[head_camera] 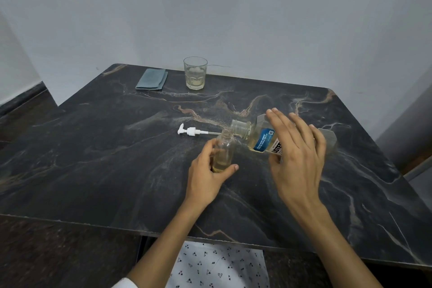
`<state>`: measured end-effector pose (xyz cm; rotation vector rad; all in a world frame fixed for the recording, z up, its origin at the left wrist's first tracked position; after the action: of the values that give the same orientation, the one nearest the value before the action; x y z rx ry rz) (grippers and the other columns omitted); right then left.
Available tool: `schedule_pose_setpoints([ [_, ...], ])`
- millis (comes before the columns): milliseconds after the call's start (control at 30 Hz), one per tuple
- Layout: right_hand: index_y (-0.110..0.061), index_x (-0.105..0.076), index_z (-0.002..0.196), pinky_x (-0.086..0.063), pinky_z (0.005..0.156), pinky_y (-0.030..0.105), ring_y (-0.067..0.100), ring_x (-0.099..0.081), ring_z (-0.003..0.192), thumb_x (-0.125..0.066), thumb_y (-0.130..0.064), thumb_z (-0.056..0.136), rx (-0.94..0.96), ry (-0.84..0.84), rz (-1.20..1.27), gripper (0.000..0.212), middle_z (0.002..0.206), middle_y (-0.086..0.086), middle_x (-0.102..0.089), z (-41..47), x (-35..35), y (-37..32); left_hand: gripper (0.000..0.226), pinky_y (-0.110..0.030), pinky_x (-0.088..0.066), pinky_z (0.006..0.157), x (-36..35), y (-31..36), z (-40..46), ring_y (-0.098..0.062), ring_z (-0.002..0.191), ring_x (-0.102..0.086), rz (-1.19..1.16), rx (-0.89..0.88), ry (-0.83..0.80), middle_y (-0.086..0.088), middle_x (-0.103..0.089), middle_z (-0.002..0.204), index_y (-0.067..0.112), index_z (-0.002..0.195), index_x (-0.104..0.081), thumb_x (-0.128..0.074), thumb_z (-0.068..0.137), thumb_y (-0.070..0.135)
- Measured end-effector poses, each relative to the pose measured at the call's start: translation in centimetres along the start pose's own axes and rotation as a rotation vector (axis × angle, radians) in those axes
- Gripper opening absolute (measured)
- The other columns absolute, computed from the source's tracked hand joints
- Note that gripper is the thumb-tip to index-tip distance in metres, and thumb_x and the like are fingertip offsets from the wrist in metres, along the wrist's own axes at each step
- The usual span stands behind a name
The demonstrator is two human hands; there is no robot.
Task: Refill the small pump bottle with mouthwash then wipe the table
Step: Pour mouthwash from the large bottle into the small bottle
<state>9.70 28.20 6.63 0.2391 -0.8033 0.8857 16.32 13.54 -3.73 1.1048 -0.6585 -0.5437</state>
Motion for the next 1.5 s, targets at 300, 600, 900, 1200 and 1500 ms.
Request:
schedule_pose_setpoints([
  [300,-0.016,-0.048,0.137,-0.023,0.105,0.039,0.025,-0.046,0.128,-0.076,0.019,0.052,-0.003,0.001,-0.001,0.095,0.136,0.001,-0.054,-0.05,-0.11,0.03,0.060,-0.039,-0.055,0.089,0.03,0.07,-0.05,-0.005,0.097,-0.066,-0.006,0.002,-0.008,0.011,-0.067,0.105,0.060,0.105,-0.046,-0.083,0.069,0.029],
  [600,-0.015,-0.048,0.137,-0.022,0.106,0.039,0.025,-0.045,0.128,-0.077,0.018,0.053,-0.002,-0.001,-0.002,0.094,0.136,0.001,-0.054,-0.05,-0.17,0.07,0.057,-0.040,-0.055,0.089,0.02,0.22,-0.07,-0.005,0.097,-0.065,-0.004,-0.001,-0.016,0.012,-0.067,0.105,0.056,0.106,-0.046,-0.082,0.069,0.031],
  [900,-0.015,-0.049,0.136,-0.021,0.106,0.039,0.026,-0.046,0.128,-0.077,0.018,0.054,-0.001,0.005,0.000,0.093,0.136,0.002,-0.054,-0.04,-0.13,0.02,0.060,-0.035,-0.055,0.088,0.03,0.12,-0.03,-0.001,0.095,-0.065,-0.010,-0.011,-0.007,0.017,-0.067,0.101,0.062,0.106,-0.046,-0.082,0.068,0.033],
  [1200,-0.015,-0.047,0.137,-0.022,0.106,0.039,0.025,-0.044,0.128,-0.078,0.017,0.053,0.003,0.011,0.005,0.095,0.136,0.002,-0.054,-0.09,-0.18,0.09,0.059,-0.038,-0.055,0.089,0.03,0.08,-0.01,-0.003,0.097,-0.065,-0.008,-0.011,-0.005,0.014,-0.067,0.104,0.058,0.107,-0.047,-0.082,0.068,0.033],
  [1500,-0.016,-0.047,0.137,-0.022,0.106,0.038,0.025,-0.044,0.128,-0.077,0.017,0.054,0.005,0.016,0.000,0.094,0.137,0.002,-0.053,-0.10,-0.17,0.06,0.059,-0.037,-0.055,0.089,0.04,0.11,-0.02,-0.003,0.097,-0.065,0.003,-0.007,-0.007,0.015,-0.067,0.103,0.062,0.106,-0.045,-0.082,0.068,0.035],
])
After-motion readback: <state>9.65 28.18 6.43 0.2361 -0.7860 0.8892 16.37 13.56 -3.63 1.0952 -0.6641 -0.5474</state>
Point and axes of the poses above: each hand's wrist, its own z-axis towards the middle knuckle, its own x-axis out of the back of the hand, y = z × x, the point moved 4 cm from there along z, towards the middle knuckle
